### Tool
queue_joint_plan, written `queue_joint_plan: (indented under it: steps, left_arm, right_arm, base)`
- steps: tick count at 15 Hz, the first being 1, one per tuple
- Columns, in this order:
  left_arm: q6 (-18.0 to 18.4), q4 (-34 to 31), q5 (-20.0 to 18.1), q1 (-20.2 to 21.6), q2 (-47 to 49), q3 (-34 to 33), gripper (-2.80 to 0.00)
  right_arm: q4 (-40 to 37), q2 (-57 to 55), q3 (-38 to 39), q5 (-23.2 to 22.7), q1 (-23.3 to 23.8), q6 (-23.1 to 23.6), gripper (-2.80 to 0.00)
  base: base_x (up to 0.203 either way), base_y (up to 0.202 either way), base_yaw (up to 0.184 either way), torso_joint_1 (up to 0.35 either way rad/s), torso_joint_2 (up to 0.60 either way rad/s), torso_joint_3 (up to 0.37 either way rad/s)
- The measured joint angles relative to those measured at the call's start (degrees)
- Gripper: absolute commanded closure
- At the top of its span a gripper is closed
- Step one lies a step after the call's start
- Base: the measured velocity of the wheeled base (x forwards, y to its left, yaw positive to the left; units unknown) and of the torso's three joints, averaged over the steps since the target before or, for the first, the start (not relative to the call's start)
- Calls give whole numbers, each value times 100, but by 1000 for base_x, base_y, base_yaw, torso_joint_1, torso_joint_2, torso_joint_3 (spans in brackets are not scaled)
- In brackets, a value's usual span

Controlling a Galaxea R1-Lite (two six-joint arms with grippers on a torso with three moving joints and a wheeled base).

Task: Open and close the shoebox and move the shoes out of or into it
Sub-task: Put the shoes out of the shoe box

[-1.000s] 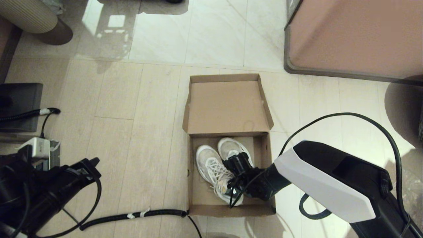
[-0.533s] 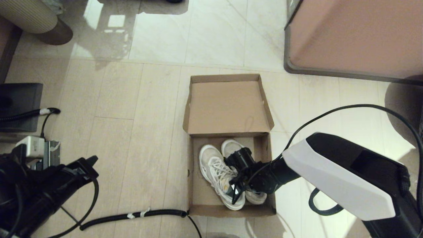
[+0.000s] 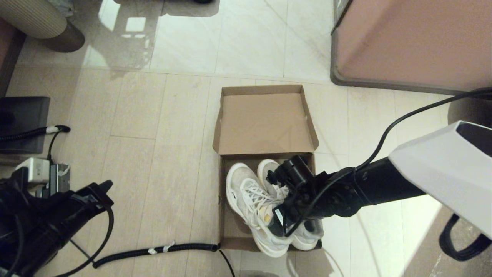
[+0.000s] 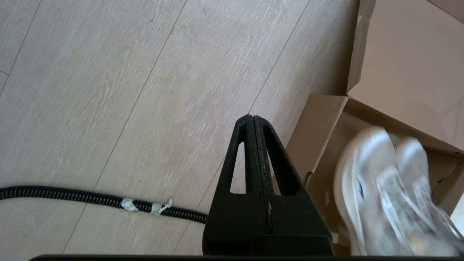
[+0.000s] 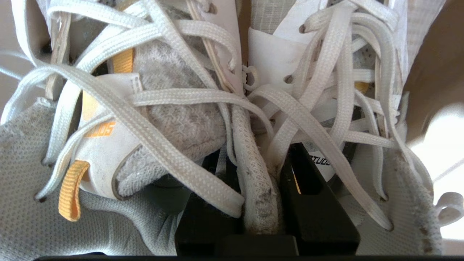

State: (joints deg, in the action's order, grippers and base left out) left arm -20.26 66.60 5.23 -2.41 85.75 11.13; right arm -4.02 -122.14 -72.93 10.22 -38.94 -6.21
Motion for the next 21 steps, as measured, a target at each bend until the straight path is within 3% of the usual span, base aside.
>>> queue_joint_plan:
  steps: [5,12,16,21]
  left_arm:
    - [1,0,22,-6,-37,-45,0]
    - [0,0,1,-4,16,-44,0]
    - [-5,0,0,-4,30,-66,0]
    - [0,0,-14,-12,97,-35,0]
  right_arm:
    - [-231,1062,329,21,-365,-440,0]
    - [-518,2422,1011,238,-158,-431,0]
    - [-643,2924,1179,275,495,-417,0]
    - [-600,3042,950,265,1742,-435,0]
  base:
    - [0,0,0,0,0,0]
    - [0,0,0,0,0,0]
    - [0,0,0,0,0,0]
    - [0,0,0,0,0,0]
